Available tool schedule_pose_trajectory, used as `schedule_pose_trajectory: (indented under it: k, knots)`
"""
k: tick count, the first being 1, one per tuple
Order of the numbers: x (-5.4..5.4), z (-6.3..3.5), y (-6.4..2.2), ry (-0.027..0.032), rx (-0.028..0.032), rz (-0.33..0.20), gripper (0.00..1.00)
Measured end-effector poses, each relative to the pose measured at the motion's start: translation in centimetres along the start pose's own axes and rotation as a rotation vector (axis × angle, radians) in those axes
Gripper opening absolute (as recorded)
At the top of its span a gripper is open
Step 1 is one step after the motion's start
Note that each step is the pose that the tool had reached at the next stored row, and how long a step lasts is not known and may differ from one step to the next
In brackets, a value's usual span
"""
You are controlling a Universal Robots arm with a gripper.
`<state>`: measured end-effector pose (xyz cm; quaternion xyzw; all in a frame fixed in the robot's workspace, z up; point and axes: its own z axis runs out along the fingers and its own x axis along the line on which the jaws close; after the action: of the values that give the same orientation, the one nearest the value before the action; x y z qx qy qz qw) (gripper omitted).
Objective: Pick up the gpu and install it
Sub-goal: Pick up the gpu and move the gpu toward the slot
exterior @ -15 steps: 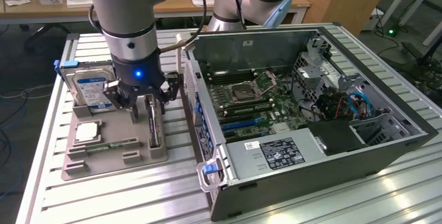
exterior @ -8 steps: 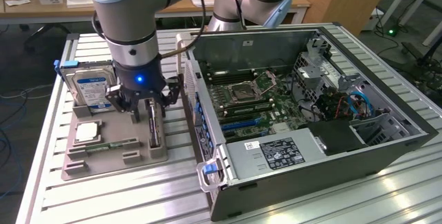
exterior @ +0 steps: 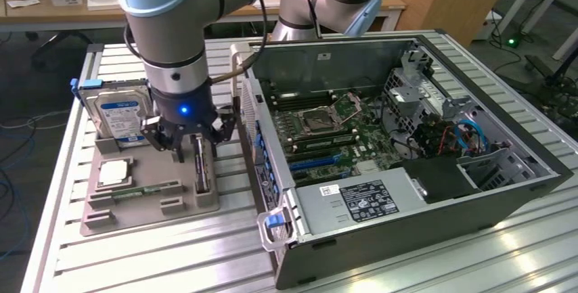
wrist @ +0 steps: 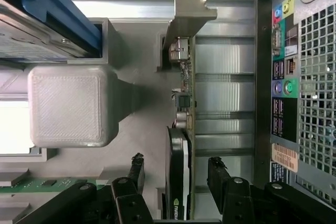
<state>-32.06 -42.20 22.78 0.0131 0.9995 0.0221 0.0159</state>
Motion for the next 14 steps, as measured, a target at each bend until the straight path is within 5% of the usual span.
schedule_pose_trajectory:
  k: [6,14]
  knots:
    - [0.04,0.94,-0.04,-0.0002,0.0001,0.003,0.61]
    - [0.02,0.97,-0.03,-0.0003,0.0001,0.003,0.59]
